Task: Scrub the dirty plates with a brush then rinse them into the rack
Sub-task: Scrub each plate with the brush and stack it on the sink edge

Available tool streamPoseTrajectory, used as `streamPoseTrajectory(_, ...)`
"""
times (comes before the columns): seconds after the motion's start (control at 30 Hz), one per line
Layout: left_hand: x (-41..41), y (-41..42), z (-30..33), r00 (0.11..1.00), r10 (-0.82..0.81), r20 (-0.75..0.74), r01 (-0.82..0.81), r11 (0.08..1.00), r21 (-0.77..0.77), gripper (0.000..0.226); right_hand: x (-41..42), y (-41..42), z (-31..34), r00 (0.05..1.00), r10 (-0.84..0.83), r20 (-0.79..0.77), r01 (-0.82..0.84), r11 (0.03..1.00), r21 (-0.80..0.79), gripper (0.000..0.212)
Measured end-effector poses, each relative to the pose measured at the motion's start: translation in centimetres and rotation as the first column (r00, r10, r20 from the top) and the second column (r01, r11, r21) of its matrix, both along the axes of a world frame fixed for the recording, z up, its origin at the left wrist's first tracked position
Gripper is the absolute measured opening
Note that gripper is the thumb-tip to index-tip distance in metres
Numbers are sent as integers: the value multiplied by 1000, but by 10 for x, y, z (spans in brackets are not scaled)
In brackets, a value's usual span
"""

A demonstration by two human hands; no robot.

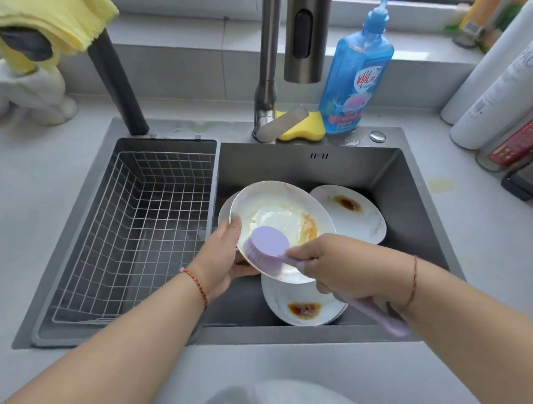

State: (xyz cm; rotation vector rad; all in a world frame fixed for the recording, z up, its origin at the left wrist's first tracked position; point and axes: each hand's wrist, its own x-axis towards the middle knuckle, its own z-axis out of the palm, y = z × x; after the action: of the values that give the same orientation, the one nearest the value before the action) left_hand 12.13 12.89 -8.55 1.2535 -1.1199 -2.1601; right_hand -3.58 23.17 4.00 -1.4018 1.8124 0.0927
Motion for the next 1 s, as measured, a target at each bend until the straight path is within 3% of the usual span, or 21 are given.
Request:
streamPoseTrajectory(0.1,-4,8,1,998,-55,-16,56,998,12,61,1,-22,-18,983,-164,87,174,975,-134,30)
streamPoseTrajectory(0.2,-5,12,0,996,-74,-41,75,997,26,66,-22,-34,-34,962,-196,-191,168,974,-152,29)
streamPoseTrajectory(0.27,-3,12,0,998,-52,-40,52,999,8,64,-38,-23,-31,946,-119,-300,104,992,-65,28)
streamPoseTrajectory(0.37,-2,10,-1,999,-28,-19,27,999,-30,52,-42,2,-14,981,-32,-192,43,998,56,16)
streamPoseTrajectory(0.47,-2,8,-1,1000,-10,0,10,999,-46,46,-26,16,4,999,-32,1,32,990,139,25)
streamPoseTrajectory(0.53,-3,9,0,1000,-9,-19,9,1000,-30,55,-16,14,8,961,-196,198,178,979,102,30)
streamPoseTrajectory(0.6,-5,12,1,999,-21,-40,20,1000,-8,62,-9,-1,3,948,-214,237,222,975,-9,35)
streamPoseTrajectory(0.73,-8,19,3,996,-53,-68,54,999,4,56,-18,-27,-18,986,-159,-54,145,967,-209,36)
streamPoseTrajectory(0.83,-8,17,4,998,-23,-62,22,1000,-18,56,-40,-19,-21,944,-73,-321,17,985,-175,30)
streamPoseTrajectory(1.0,-6,12,5,998,-7,-63,6,1000,-21,59,-42,12,-5,960,49,-274,-37,998,47,31)
